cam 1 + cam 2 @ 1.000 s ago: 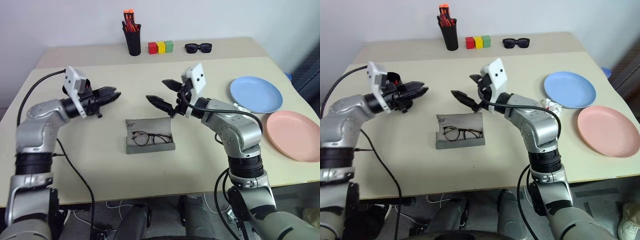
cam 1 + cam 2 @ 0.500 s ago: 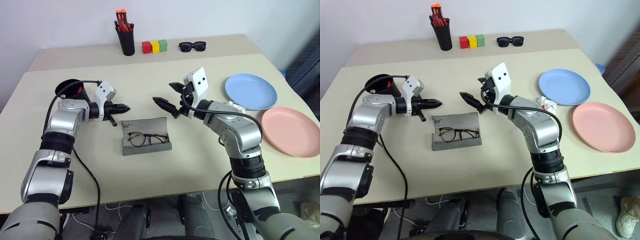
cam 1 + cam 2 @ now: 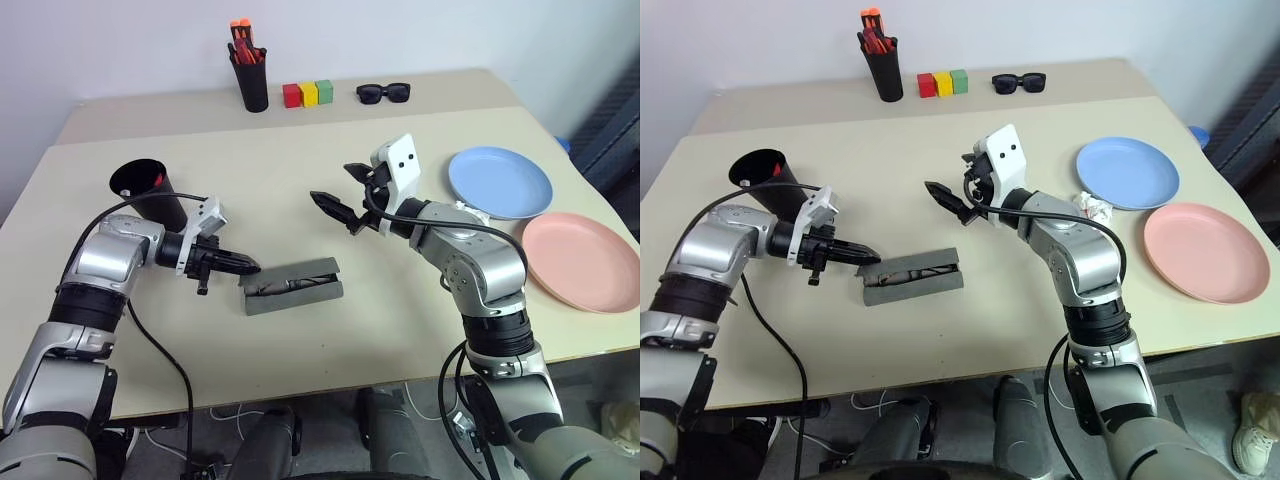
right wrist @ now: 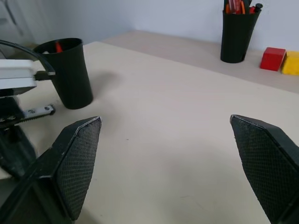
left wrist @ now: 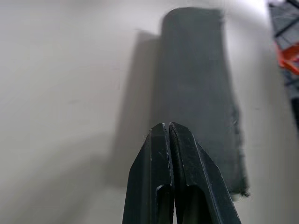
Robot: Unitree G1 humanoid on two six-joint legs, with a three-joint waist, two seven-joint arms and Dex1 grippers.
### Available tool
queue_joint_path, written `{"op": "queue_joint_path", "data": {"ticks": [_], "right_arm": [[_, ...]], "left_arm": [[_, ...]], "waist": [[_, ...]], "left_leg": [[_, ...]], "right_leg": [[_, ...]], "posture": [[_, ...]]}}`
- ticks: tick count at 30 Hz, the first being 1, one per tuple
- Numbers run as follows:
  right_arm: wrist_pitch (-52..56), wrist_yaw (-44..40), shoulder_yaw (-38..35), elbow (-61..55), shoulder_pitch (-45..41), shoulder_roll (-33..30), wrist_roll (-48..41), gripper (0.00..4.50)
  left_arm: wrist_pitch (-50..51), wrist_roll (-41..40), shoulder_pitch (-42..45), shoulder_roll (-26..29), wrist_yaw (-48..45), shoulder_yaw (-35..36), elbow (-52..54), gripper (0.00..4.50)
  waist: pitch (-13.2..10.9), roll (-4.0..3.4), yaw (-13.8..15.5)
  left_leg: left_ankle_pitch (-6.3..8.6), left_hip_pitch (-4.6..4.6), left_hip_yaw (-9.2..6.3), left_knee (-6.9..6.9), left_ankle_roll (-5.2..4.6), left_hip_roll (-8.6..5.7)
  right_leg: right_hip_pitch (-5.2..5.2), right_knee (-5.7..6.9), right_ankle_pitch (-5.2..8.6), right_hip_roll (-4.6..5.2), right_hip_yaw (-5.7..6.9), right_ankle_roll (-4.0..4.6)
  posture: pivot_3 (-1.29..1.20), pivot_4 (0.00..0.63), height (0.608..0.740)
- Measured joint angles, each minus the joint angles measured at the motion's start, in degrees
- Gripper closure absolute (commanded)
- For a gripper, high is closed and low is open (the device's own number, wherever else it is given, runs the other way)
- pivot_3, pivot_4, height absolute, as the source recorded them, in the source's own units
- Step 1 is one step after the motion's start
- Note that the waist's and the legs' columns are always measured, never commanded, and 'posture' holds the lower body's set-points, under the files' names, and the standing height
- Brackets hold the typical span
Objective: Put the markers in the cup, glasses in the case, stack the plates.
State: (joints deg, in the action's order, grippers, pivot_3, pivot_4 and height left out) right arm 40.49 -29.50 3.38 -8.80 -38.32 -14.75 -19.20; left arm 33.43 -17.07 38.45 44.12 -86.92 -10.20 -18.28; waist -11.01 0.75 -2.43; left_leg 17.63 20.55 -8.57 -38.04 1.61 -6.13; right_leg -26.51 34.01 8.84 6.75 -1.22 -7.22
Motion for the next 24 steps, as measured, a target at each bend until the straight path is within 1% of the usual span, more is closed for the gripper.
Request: {"op": "queue_joint_path", "data": {"ticks": [3, 7, 9, 12, 16, 18, 19, 21, 23, 24], "right_arm": [[-0.02, 0.04, -0.02, 0.01, 0.00, -0.21, 0.27, 0.00], [-0.70, 0.18, -0.02, 0.12, 0.00, -0.59, 0.81, 0.00], [-1.17, 0.26, -0.02, 0.30, -0.04, -0.88, 1.00, 0.00], [-2.14, 0.45, -0.11, 1.39, -0.24, -1.65, 1.21, 0.00], [-2.76, 0.77, -0.53, 2.65, -0.31, -2.61, 2.07, 0.00], [-3.41, 0.94, -0.85, 2.99, -0.38, -2.65, 2.09, 0.00], [-3.62, 1.01, -1.18, 3.14, -0.47, -2.65, 2.08, 0.00], [-3.91, 1.28, -2.28, 3.27, -0.52, -3.25, 2.01, 0.00], [-3.88, 1.80, -4.74, 3.35, -0.46, -5.58, 1.94, 0.00], [-3.76, 2.14, -6.20, 3.35, -0.47, -6.72, 1.93, 0.00]], "left_arm": [[0.43, -1.03, -2.37, 1.32, -0.40, 0.28, 4.61, 4.45], [2.12, -3.42, -6.25, 0.98, 2.44, 1.37, 10.79, 4.45], [3.95, -5.08, -6.51, 0.78, 3.70, 2.74, 12.71, 4.45], [5.38, -6.75, -8.31, 2.28, 3.81, 3.26, 16.20, 4.45], [5.77, -7.19, -10.92, 2.31, 6.25, 3.26, 16.73, 4.45], [5.71, -7.75, -10.25, 0.18, 8.89, 5.21, 16.42, 4.45], [5.69, -8.62, -9.27, -1.41, 10.50, 6.60, 15.85, 4.21], [4.73, -10.45, -6.65, -4.77, 13.51, 9.83, 14.42, 3.59], [2.66, -13.02, -3.36, -8.08, 16.53, 14.25, 13.33, 2.65], [1.59, -13.98, -2.48, -8.48, 17.24, 16.06, 13.16, 2.09]], "waist": [[0.00, 0.00, -0.06], [0.00, 0.00, -0.03], [0.00, 0.01, 0.05], [0.00, 0.00, 0.00], [-0.01, 0.00, 0.01], [-0.01, 0.00, 0.13], [-0.01, 0.01, 0.36], [-0.01, 0.02, 0.72], [-0.01, 0.03, 1.35], [-0.01, 0.03, 1.47]], "left_leg": [[0.00, -0.03, 0.02, 0.03, 0.00, 0.01], [0.00, -0.04, 0.05, 0.02, 0.00, 0.02], [0.01, -0.04, 0.05, 0.01, -0.01, 0.01], [0.02, -0.10, 0.14, 0.02, -0.04, 0.01], [0.02, -0.09, 0.14, 0.02, -0.04, 0.02], [0.02, -0.09, 0.15, 0.01, -0.04, 0.02], [0.02, -0.09, 0.15, -0.03, -0.04, 0.02], [0.02, -0.08, 0.15, -0.08, -0.04, 0.00], [0.01, -0.07, 0.18, -0.09, -0.02, 0.00], [0.00, -0.08, 0.19, -0.08, 0.00, 0.00]], "right_leg": [[-0.02, -0.01, 0.00, -0.01, -0.02, 0.01], [-0.02, -0.02, 0.00, -0.01, -0.05, 0.01], [-0.01, -0.03, 0.00, -0.01, -0.05, 0.01], [-0.01, -0.04, 0.00, 0.00, -0.11, 0.01], [-0.02, -0.04, 0.01, -0.01, -0.11, 0.01], [-0.01, -0.03, 0.00, 0.00, -0.12, 0.01], [0.01, -0.03, 0.00, 0.00, -0.12, 0.01], [0.03, -0.04, 0.00, 0.03, -0.12, 0.00], [0.02, -0.08, -0.01, 0.04, -0.12, 0.01], [0.02, -0.09, -0.01, 0.04, -0.12, 0.01]], "posture": [[0.00, 0.150, 0.740], [0.00, 0.150, 0.740], [0.00, 0.150, 0.740], [0.00, 0.150, 0.740], [0.00, 0.150, 0.740], [0.00, 0.150, 0.740], [0.00, 0.150, 0.740], [0.00, 0.150, 0.740], [0.00, 0.150, 0.740], [0.00, 0.150, 0.740]]}}
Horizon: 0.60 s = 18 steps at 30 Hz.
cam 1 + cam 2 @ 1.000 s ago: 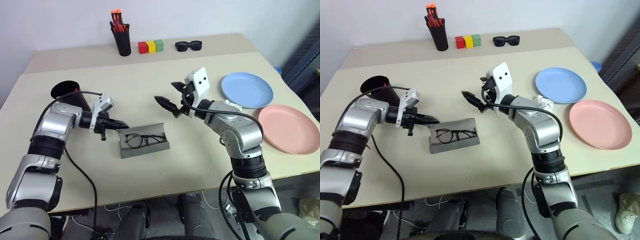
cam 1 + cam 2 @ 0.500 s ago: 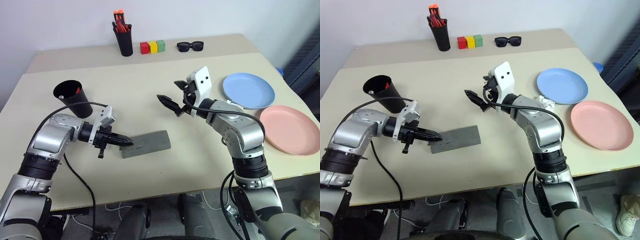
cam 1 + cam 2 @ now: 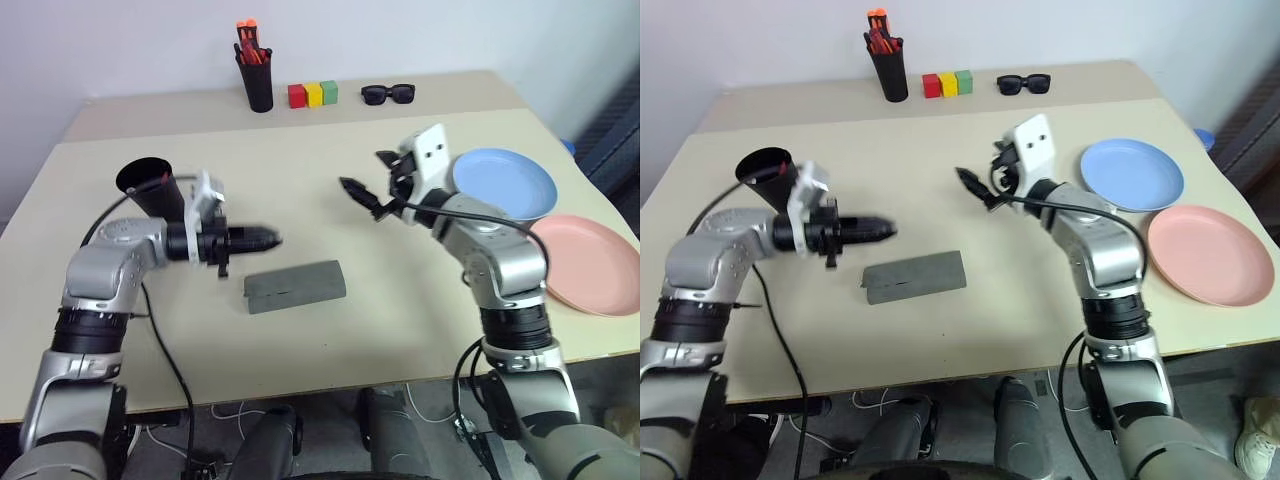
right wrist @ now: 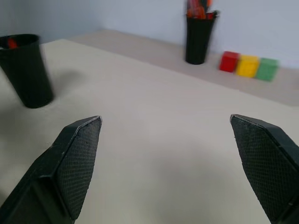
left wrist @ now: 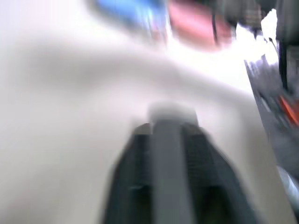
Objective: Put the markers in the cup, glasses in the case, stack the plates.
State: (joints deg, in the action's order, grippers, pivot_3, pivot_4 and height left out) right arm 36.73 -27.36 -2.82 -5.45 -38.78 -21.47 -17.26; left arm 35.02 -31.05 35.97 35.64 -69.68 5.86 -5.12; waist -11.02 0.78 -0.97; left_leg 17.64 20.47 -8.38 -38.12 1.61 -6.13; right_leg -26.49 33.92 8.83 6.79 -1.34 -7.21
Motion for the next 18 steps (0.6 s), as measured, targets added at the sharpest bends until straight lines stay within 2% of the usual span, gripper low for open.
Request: {"op": "queue_joint_path", "data": {"ticks": [4, 11, 13, 18], "right_arm": [[1.49, 0.43, -2.97, -0.04, 1.58, -7.65, 1.42, 0.00], [8.77, -0.05, -7.69, 0.17, 12.25, -24.18, 5.35, 0.00], [12.27, -0.07, -9.17, -0.30, 16.42, -26.56, 5.83, 0.00], [18.65, 0.38, -11.57, -2.29, 23.13, -27.63, 5.90, 0.00]], "left_arm": [[-1.81, -2.27, 0.30, 0.11, -0.32, 3.60, -2.03, 0.07], [-0.41, -4.67, 0.14, 1.65, -5.67, 3.91, -5.38, 0.03], [-1.05, -4.66, 0.14, 1.79, -6.92, 3.90, -5.72, 0.03], [-3.45, -4.32, 0.73, 1.41, -9.33, 2.70, -8.55, 0.03]], "waist": [[0.01, -0.02, 0.01], [0.01, 0.00, 0.40], [0.01, 0.00, 0.34], [0.02, -0.02, 0.04]], "left_leg": [[0.02, -0.03, 0.12, 0.06, -0.03, -0.01], [0.08, -0.03, 0.16, 0.01, -0.14, -0.03], [0.08, -0.05, 0.18, 0.01, -0.15, -0.02], [0.08, -0.11, 0.33, 0.00, -0.15, 0.03]], "right_leg": [[0.00, -0.04, 0.00, -0.01, -0.03, 0.00], [0.11, -0.13, 0.00, 0.00, -0.03, -0.01], [0.16, -0.23, 0.00, -0.01, -0.03, -0.01], [0.17, -0.23, -0.02, -0.04, -0.07, 0.01]], "posture": [[0.00, 0.150, 0.740], [0.00, 0.150, 0.740], [0.00, 0.150, 0.740], [0.00, 0.150, 0.740]]}}
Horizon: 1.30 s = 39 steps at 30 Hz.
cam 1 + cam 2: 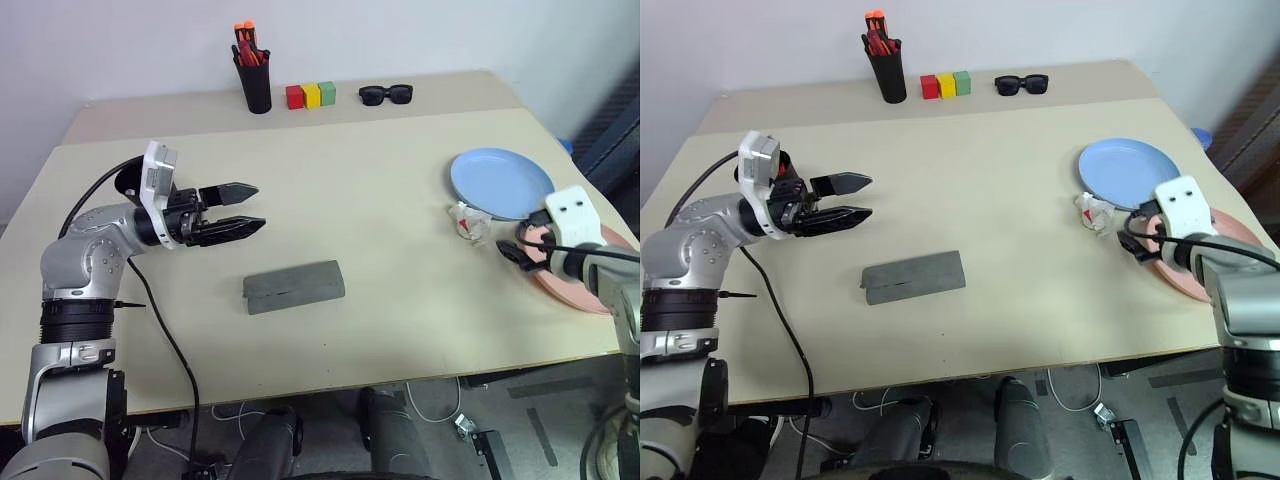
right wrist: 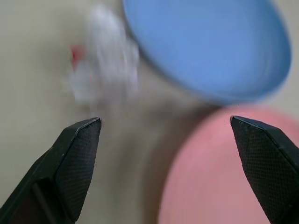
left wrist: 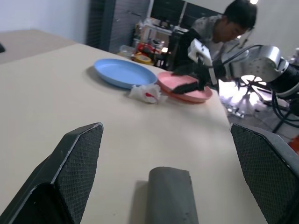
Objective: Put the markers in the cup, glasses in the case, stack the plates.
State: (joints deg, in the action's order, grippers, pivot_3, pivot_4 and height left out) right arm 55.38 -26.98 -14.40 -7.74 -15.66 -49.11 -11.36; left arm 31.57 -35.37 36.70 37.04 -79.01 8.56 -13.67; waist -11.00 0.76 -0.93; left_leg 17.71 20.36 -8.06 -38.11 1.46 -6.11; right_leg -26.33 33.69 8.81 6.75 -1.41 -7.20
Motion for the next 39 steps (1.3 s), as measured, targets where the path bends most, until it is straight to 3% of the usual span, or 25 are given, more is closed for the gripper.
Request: {"op": "queue_joint_path", "data": {"ticks": [2, 5, 12, 22, 30, 39], "right_arm": [[2.15, 0.15, -0.70, -0.68, 2.04, -0.22, -0.07, 0.00], [3.47, 0.87, -1.72, -0.71, 3.45, 0.27, -0.09, 0.87], [4.21, 1.49, -2.61, 1.26, 3.42, 0.49, -0.10, 4.41], [-0.53, 3.44, -1.32, 6.96, -4.40, 0.50, 1.45, 4.47], [-17.88, 4.51, 5.70, 21.66, -21.81, 1.65, 6.72, 4.47], [-37.50, -0.60, 16.95, 46.62, -35.15, 10.16, 12.93, 4.47]], "left_arm": [[-1.56, 0.57, 0.07, -0.28, -0.75, -0.63, -1.55, 0.03], [-2.32, 0.90, 0.42, -0.63, -0.82, -1.00, -2.41, 0.00], [-3.54, 1.15, 1.98, -0.63, -0.80, -1.04, -2.63, 0.00], [-5.14, 1.62, 1.81, -0.56, 0.45, -0.91, -2.70, 0.00], [-5.97, 1.53, 1.04, -0.98, 2.42, -0.58, -2.14, 0.00], [-5.42, 0.87, -1.39, -0.72, 4.84, 0.04, 1.27, 0.00]], "waist": [[0.00, 0.01, 0.18], [0.00, 0.01, 0.26], [0.00, 0.01, 0.22], [0.00, 0.01, 0.10], [-0.01, 0.00, -0.05], [-0.01, 0.00, -0.29]], "left_leg": [[0.00, 0.01, 0.00, -0.03, 0.00, 0.00], [0.00, 0.02, 0.00, -0.04, 0.00, 0.01], [0.01, 0.02, -0.01, -0.04, -0.01, 0.01], [0.00, 0.02, 0.01, -0.04, -0.01, 0.01], [-0.01, 0.06, 0.04, -0.02, 0.01, 0.00], [-0.15, 0.16, 0.04, 0.01, 0.26, 0.01]], "right_leg": [[0.03, -0.03, -0.01, 0.00, 0.00, 0.00], [0.04, -0.06, -0.03, 0.02, -0.01, -0.04], [0.07, -0.11, -0.03, 0.01, 0.00, -0.05], [0.08, -0.17, -0.08, 0.01, -0.01, -0.09], [0.06, -0.27, -0.10, -0.01, -0.02, -0.09], [-0.03, -0.38, -0.12, -0.02, -0.02, -0.11]], "posture": [[0.00, 0.150, 0.740], [0.00, 0.150, 0.740], [0.00, 0.150, 0.740], [0.00, 0.150, 0.740], [0.00, 0.150, 0.740], [0.00, 0.150, 0.740]]}}
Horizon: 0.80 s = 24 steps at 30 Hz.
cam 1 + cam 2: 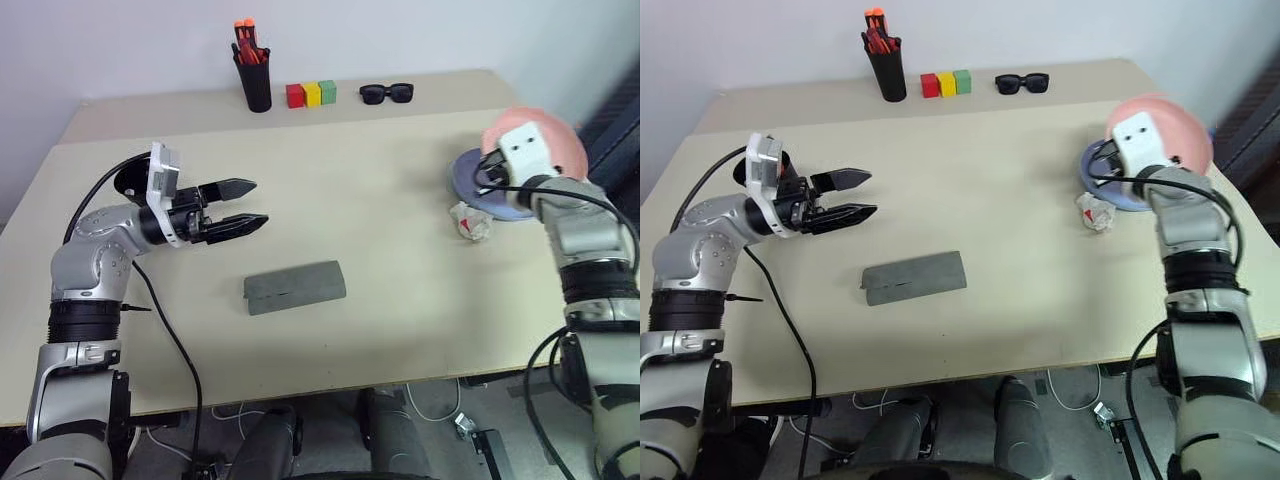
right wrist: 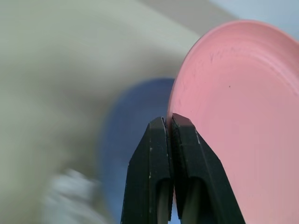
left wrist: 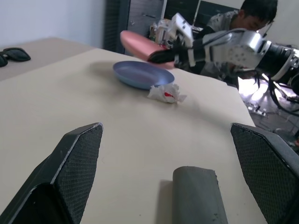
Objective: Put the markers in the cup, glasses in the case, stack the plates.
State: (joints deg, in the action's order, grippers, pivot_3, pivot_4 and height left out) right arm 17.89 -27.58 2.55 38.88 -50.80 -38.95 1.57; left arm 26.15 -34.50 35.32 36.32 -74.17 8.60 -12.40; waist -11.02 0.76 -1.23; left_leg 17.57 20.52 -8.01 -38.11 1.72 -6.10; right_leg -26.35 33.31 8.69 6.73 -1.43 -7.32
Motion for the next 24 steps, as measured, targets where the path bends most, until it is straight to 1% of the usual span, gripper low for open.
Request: {"op": "queue_joint_path", "data": {"ticks": [1, 3, 5, 8, 9, 10, 13, 16, 18, 20, 24], "right_arm": [[-0.80, -0.38, 0.51, 1.38, -0.65, 0.15, 0.28, 3.91], [-2.04, -1.77, 0.69, 3.37, -1.62, 0.21, 0.82, 3.25], [-2.47, -2.94, 1.07, 4.23, -1.66, 0.20, 1.46, 2.21], [-2.63, -2.63, 1.15, 4.58, -1.66, 0.20, 1.95, 0.70], [-2.51, -2.30, 0.93, 4.50, -1.66, 0.21, 1.98, 0.13], [-1.93, -2.05, 0.41, 4.16, -1.66, 0.21, 1.68, 0.05], [0.71, -2.03, -2.20, 1.77, -1.50, 0.20, -0.15, 0.05], [5.75, -2.86, -5.41, -5.62, 0.24, 0.20, -3.19, 0.05], [10.83, -4.25, -7.22, -13.24, 4.31, -0.40, -5.44, 0.05], [16.28, -6.25, -7.51, -20.43, 10.06, -1.65, -7.07, 0.05], [25.13, -8.15, -7.77, -30.45, 18.65, -3.22, -9.55, 0.05]], "left_arm": [[0.08, -0.10, -0.30, 0.04, 0.32, 0.14, 0.45, 0.00], [0.57, -0.62, -1.32, 0.20, 0.96, 0.68, 1.39, 0.00], [0.91, -1.02, -1.76, 0.36, 1.16, 1.21, 1.53, 0.00], [1.01, -1.08, -2.15, 0.81, 1.42, 1.36, 2.37, 0.00], [1.00, -1.09, -2.29, 0.81, 1.49, 1.36, 2.43, 0.00], [1.00, -1.09, -2.52, 0.81, 1.53, 1.36, 2.40, 0.00], [0.76, -1.08, -2.66, 0.79, 1.49, 1.36, 2.04, 0.00], [0.35, -1.07, -2.62, 0.62, 1.21, 1.32, 1.60, 0.00], [-0.28, -1.08, -2.59, 0.45, 0.83, 1.30, 1.37, 0.00], [-0.50, -1.08, -2.70, 0.48, 0.39, 1.32, 1.15, 0.00], [-0.69, -1.07, -2.87, 0.61, -0.65, 1.32, 0.34, 0.00]], "waist": [[0.00, 0.00, 0.13], [0.00, 0.00, 0.26], [0.00, 0.00, 0.19], [0.00, 0.00, 0.06], [0.00, -0.01, 0.05], [0.00, -0.01, 0.03], [0.00, -0.01, -0.02], [0.00, -0.01, 0.08], [0.01, 0.01, 0.34], [0.01, 0.01, 0.68], [0.01, 0.00, 0.42]], "left_leg": [[0.00, 0.01, -0.02, 0.00, 0.01, 0.00], [0.01, 0.01, -0.03, 0.00, -0.01, 0.00], [0.01, 0.00, -0.03, 0.00, -0.01, -0.03], [0.01, -0.02, -0.02, 0.00, -0.01, -0.02], [0.01, -0.03, -0.02, 0.00, -0.01, -0.02], [0.01, -0.02, -0.02, 0.00, -0.01, -0.02], [0.01, -0.02, -0.02, 0.01, -0.01, -0.01], [0.01, -0.02, -0.03, 0.01, -0.02, -0.01], [0.03, -0.02, -0.04, 0.01, -0.05, -0.01], [0.06, 0.01, -0.06, -0.01, -0.10, -0.01], [0.12, -0.02, 0.00, -0.05, -0.21, -0.02]], "right_leg": [[0.00, 0.00, -0.01, 0.01, 0.00, -0.01], [0.01, -0.01, -0.03, 0.01, 0.00, -0.03], [0.02, -0.01, -0.04, 0.01, 0.00, -0.04], [0.01, 0.01, -0.04, 0.00, 0.00, -0.03], [0.01, 0.01, -0.05, 0.00, 0.00, -0.02], [0.01, 0.01, -0.05, 0.00, 0.00, -0.02], [0.00, 0.01, -0.06, -0.01, 0.00, -0.01], [0.00, 0.01, -0.06, -0.01, 0.00, -0.01], [0.03, 0.00, -0.06, -0.01, 0.01, -0.01], [0.03, 0.00, -0.07, 0.01, 0.01, -0.02], [0.04, 0.01, -0.12, 0.04, -0.02, -0.06]], "posture": [[0.00, 0.150, 0.740], [0.00, 0.150, 0.740], [0.00, 0.150, 0.740], [0.00, 0.150, 0.740], [0.00, 0.150, 0.740], [0.00, 0.150, 0.740], [0.00, 0.150, 0.740], [0.00, 0.150, 0.740], [0.00, 0.150, 0.740], [0.00, 0.150, 0.740], [0.00, 0.150, 0.740]]}}
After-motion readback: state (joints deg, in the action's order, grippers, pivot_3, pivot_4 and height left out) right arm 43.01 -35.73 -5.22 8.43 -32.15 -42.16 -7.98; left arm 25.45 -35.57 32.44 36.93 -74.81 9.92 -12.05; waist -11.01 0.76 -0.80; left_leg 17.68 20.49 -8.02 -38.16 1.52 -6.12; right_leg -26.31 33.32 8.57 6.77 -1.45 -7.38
